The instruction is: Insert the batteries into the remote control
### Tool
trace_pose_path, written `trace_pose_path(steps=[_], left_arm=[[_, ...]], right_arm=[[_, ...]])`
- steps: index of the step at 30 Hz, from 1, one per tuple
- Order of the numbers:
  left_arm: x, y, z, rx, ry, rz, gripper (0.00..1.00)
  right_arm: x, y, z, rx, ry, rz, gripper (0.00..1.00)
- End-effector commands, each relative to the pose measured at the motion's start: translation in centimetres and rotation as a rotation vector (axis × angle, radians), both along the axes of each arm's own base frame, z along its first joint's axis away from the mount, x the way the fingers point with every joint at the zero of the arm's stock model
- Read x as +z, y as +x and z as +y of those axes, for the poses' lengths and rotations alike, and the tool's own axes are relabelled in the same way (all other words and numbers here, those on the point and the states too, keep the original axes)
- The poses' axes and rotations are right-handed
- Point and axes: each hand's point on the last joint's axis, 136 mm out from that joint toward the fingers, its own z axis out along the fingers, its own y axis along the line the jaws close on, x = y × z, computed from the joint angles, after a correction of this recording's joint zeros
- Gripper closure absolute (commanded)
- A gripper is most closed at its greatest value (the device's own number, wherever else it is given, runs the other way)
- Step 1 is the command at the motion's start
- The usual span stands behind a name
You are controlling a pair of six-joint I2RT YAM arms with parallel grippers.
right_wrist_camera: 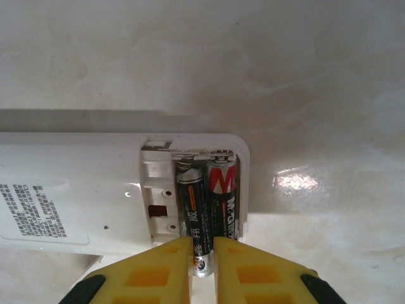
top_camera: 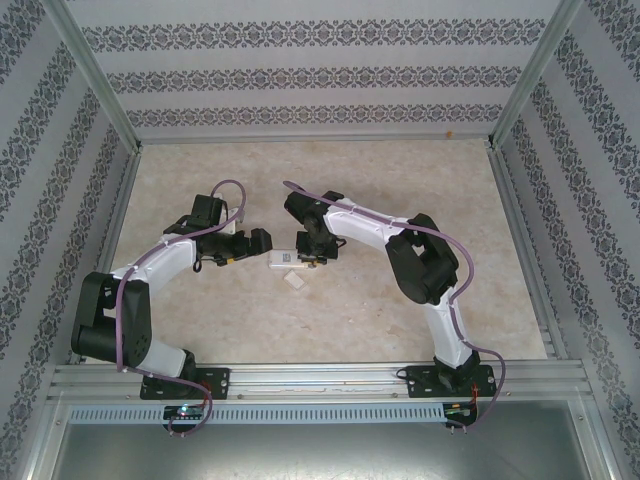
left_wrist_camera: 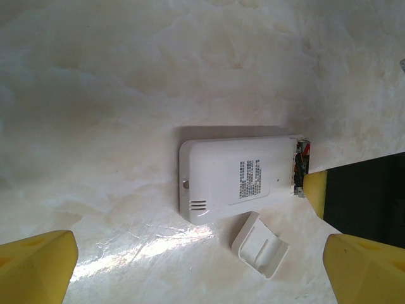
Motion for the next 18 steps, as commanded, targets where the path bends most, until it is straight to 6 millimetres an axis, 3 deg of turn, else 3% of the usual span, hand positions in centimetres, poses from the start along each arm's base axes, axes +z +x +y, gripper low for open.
trace_pose_path(steps=[1, 18], left_arm=[[-0.1, -0.3, 0.1, -0.012, 0.004, 0.004, 0.00], [-0.4, -0.4, 0.2, -0.011, 0.009, 0.010, 0.00]], right_arm=[[-0.2, -0.1, 0.4, 0.005, -0.008, 0.001, 0.83], [-3.1, 0.2, -0.5, 0.016, -0.097, 0.024, 0.90]])
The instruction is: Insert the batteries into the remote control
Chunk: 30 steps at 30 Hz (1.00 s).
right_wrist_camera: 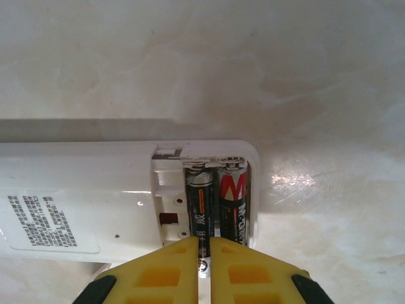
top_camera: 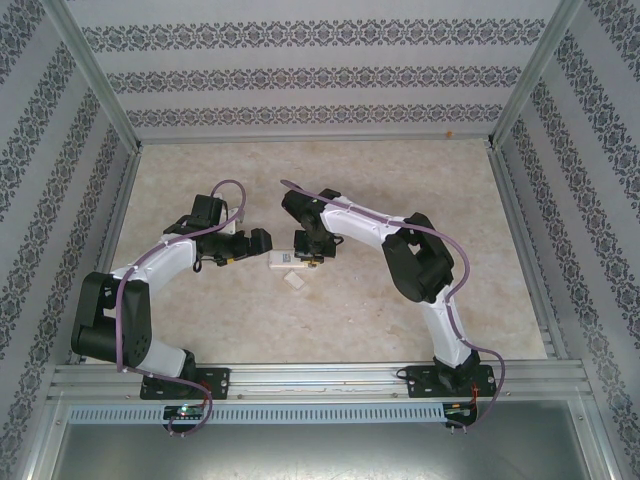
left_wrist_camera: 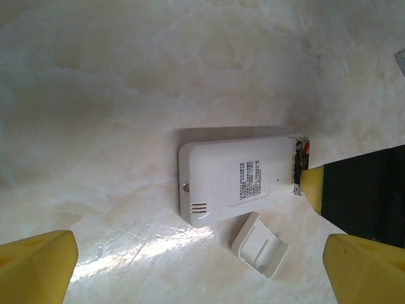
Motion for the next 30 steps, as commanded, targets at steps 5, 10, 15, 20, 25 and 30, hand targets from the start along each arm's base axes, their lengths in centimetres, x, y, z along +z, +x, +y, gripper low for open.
trace_pose_path(steps=[5, 10, 15, 20, 25, 30], left_arm=[[-0.4, -0.3, 0.2, -0.011, 0.009, 0.008, 0.00], [-0.5, -0.4, 0.2, -0.010, 0.008, 0.014, 0.00], [-0.5, -0.5, 0.2, -0.014, 0.011, 0.014, 0.00], [0.1, -0.5, 0.5, -0.015, 0.026, -0.003, 0.00], [1.5, -0.1, 0.5, -0.006, 0.024, -0.026, 0.00], [3.1, -0.5, 0.9, 0.014, 0.036, -0.064, 0.00]], right_arm=[[-4.3, -0.1, -1.7, 0.039, -0.140, 0.004, 0.91], [-5.1, 0.6, -2.2, 0.067, -0.185, -0.014, 0.91], [-4.9, 1.1, -1.8, 0.085, -0.180, -0.002, 0.92], [2.8, 2.2, 1.2, 0.080, 0.001, -0.113, 0.88], [8.2, 0.7, 1.4, 0.068, 0.090, -0.206, 0.70], [7.4, -4.1, 3.3, 0.046, 0.164, -0.183, 0.54]])
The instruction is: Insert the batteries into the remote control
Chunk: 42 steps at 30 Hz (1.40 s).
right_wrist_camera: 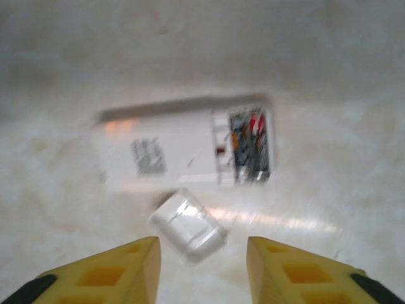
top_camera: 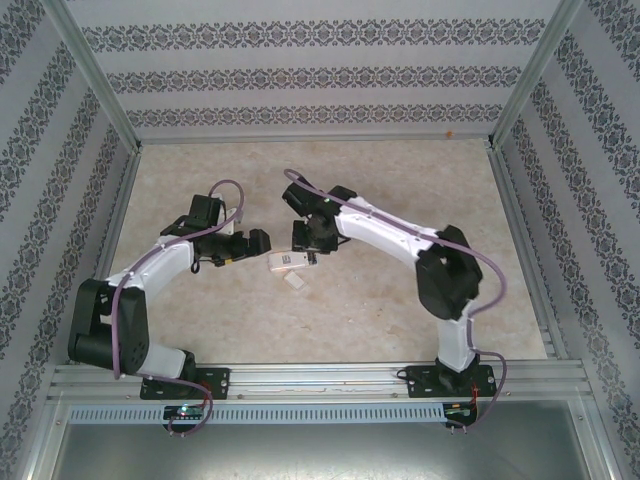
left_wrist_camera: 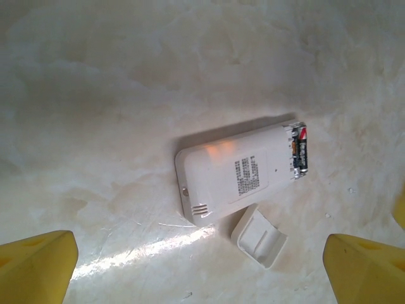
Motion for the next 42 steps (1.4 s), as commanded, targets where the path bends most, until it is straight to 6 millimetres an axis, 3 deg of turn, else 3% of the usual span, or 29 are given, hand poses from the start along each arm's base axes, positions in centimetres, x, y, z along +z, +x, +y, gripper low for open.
trace_pose_path(steps=[1, 8, 15, 18, 21, 24, 26, 29, 33, 36, 37, 39, 42], left_arm=[[2.2, 0.0, 0.7, 0.018, 0.021, -0.049, 0.00], [2.0, -1.4, 2.2, 0.125, 0.060, 0.010, 0.00], [1.4, -2.6, 3.3, 0.184, 0.070, 0.047, 0.00], [1.4, -2.7, 3.6, 0.192, 0.070, 0.046, 0.00], [1.5, -2.6, 3.6, 0.200, 0.047, 0.049, 0.00], [1.5, -2.5, 3.7, 0.217, 0.027, 0.056, 0.00], [1.5, -2.5, 3.8, 0.222, 0.024, 0.055, 0.00], [2.4, -2.1, 3.6, 0.217, -0.002, 0.030, 0.00], [7.3, 0.0, 1.4, 0.148, -0.148, -0.142, 0.00], [14.3, 1.1, -1.4, -0.016, -0.266, -0.432, 0.00], [17.2, 0.8, -2.8, -0.111, -0.273, -0.593, 0.00], [21.1, -1.0, -5.0, -0.290, -0.187, -0.911, 0.00], [22.8, -4.4, -7.8, -0.570, 0.033, -1.289, 0.00]], right_arm=[[-1.5, -2.9, 2.6, 0.040, 0.031, 0.009, 0.52], [-5.8, -3.2, 5.3, 0.334, -0.168, -0.061, 0.55], [-9.4, -2.3, 4.9, 0.409, -0.288, -0.076, 0.54], [-10.9, -3.1, 4.8, 0.438, -0.299, -0.038, 0.69], [-12.0, -3.8, 4.4, 0.448, -0.320, -0.019, 0.78], [-12.0, -4.0, 4.0, 0.435, -0.326, -0.012, 0.90], [-11.0, -3.7, 4.2, 0.432, -0.309, -0.023, 0.94], [-7.6, -2.6, 4.4, 0.393, -0.245, -0.050, 1.00], [-0.6, -0.7, 3.3, 0.246, -0.012, -0.084, 1.00], [3.9, 0.2, 1.4, 0.177, 0.190, -0.074, 1.00], [5.2, 0.5, 0.4, 0.162, 0.247, -0.063, 1.00], [7.8, 1.0, -1.3, 0.152, 0.354, -0.042, 1.00], [12.3, 1.5, -3.5, 0.159, 0.526, -0.015, 1.00]])
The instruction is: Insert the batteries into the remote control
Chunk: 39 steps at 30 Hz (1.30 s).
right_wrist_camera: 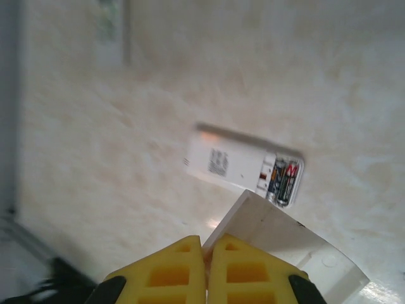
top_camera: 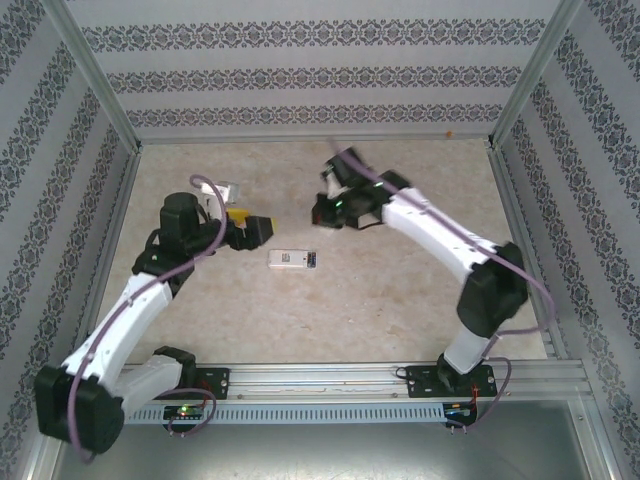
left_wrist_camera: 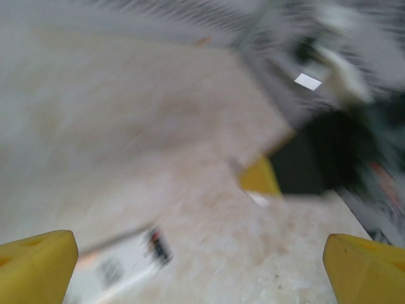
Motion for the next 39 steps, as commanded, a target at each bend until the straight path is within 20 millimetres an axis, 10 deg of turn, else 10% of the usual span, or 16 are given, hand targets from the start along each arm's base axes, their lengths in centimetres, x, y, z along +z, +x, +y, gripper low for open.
trace_pose_path(steps=[1, 10, 25, 39], left_arm=[[4.4, -2.8, -2.8, -0.216, 0.240, -0.641, 0.00], [3.8, -2.8, -5.5, -0.471, 0.510, -0.997, 0.01], [4.4, -1.3, -11.3, -0.504, 0.471, -1.144, 0.00], [6.8, 0.3, -9.9, -0.317, 0.508, -1.181, 0.27]], right_arm=[[3.8, -2.0, -0.3, 0.108, 0.231, 0.118, 1.00], [10.3, -4.3, -2.6, 0.229, 0.502, 0.153, 1.00], [13.4, -5.8, 1.7, 0.347, 0.580, 0.174, 0.97], [12.2, -4.5, 2.0, 0.263, 0.563, 0.237, 0.94]])
